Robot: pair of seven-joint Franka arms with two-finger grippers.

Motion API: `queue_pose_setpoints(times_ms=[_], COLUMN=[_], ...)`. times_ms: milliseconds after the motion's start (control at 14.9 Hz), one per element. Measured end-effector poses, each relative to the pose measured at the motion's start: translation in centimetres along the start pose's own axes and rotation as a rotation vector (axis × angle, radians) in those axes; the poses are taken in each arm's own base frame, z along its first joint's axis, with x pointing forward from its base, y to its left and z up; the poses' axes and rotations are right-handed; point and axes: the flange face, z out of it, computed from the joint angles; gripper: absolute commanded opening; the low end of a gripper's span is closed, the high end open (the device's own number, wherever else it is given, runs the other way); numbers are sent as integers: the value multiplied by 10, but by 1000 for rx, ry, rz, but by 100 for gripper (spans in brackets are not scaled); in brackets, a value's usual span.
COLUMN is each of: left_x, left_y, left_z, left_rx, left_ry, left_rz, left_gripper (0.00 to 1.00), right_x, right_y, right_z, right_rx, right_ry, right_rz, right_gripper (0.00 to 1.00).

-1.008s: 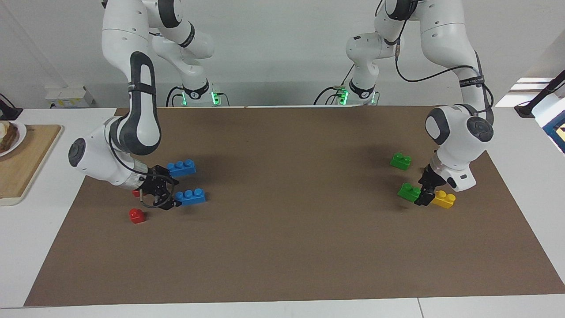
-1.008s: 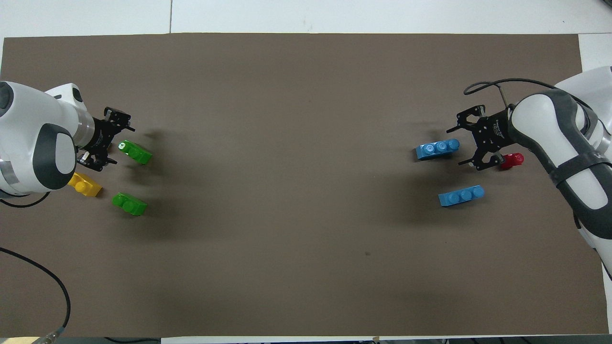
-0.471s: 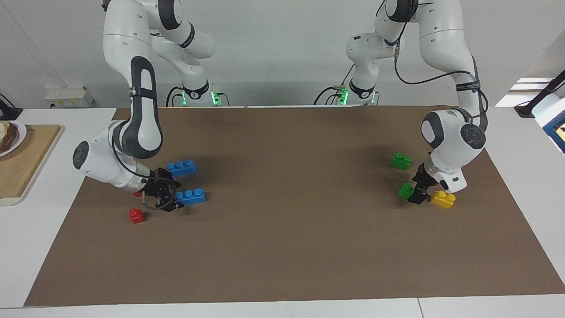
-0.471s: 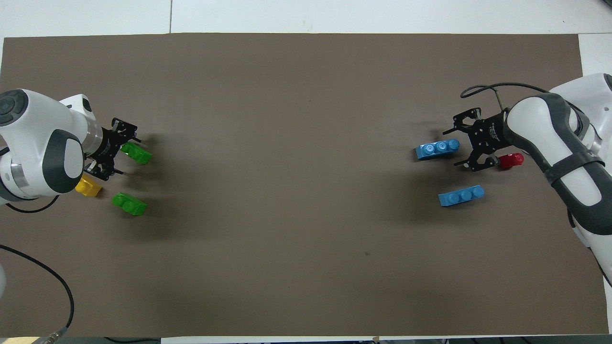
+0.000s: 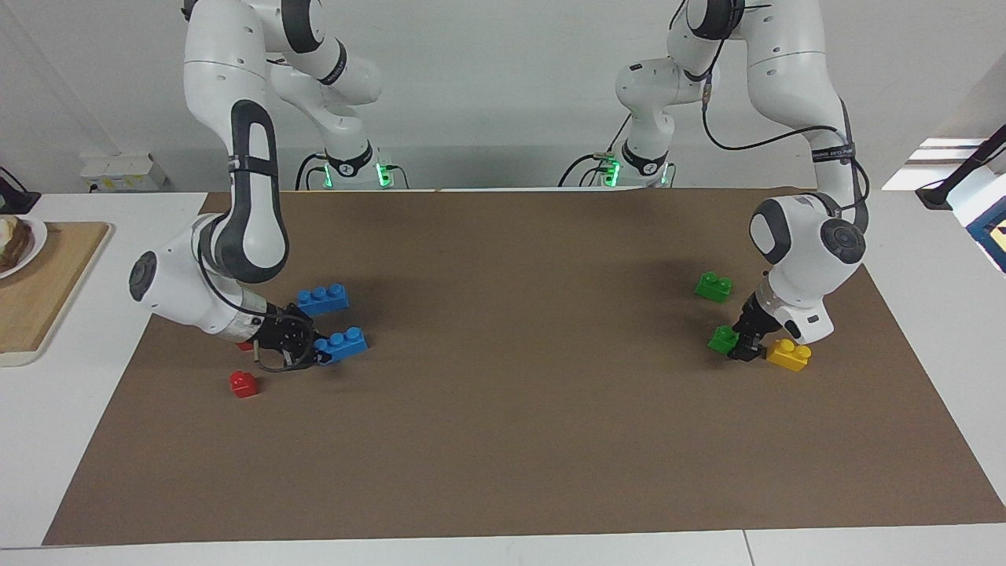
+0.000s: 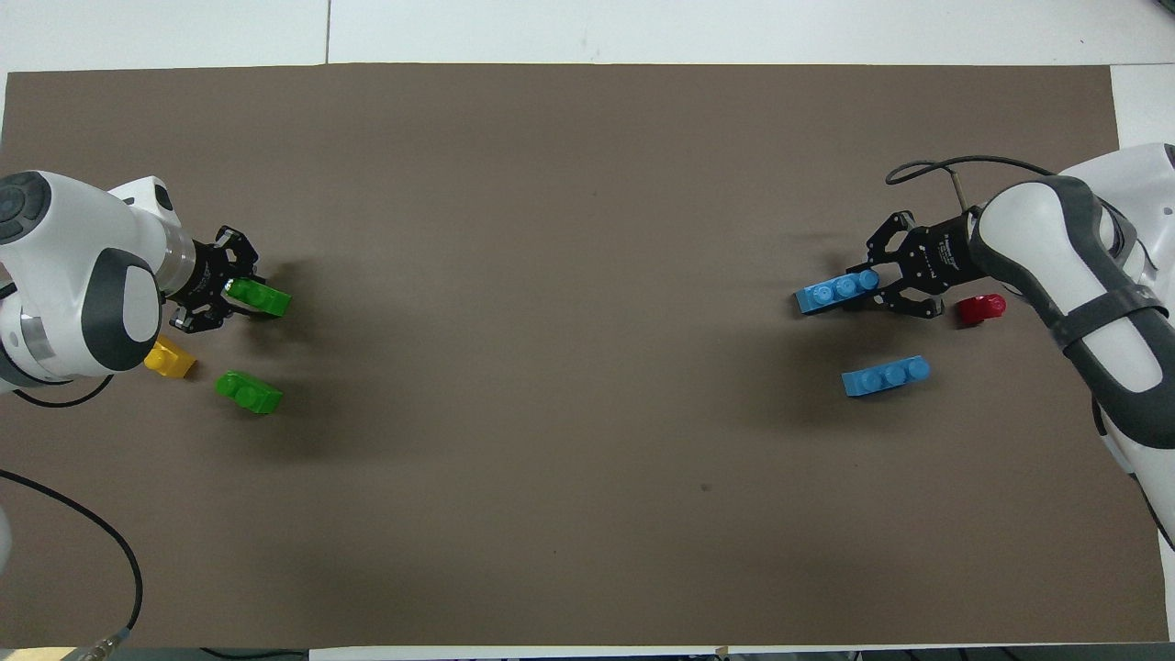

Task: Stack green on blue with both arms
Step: 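Close the left gripper on the green brick while the right gripper grasps the blue brick, then lift the green brick with the left gripper while the right gripper carries blue inward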

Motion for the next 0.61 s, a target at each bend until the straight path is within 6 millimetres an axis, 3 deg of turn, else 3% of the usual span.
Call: queue_pose_setpoints(times_ms=[269, 403, 605], left_x=[0, 0, -3], left_y=[1, 2, 10], left_z=[-1, -2, -15], left_rx=[-7, -9, -23], left_ry=[4, 5, 11], left_rz=[0, 2, 6], left_gripper=[0, 0, 0], right_x=[-1, -11, -63], right_y=[-1, -10, -40], right_z=[-1, -8, -34], right_rx=[3, 14, 27], right_ry=[0, -2, -17], right_rz=[-2, 13, 68], right_gripper=[0, 0, 0])
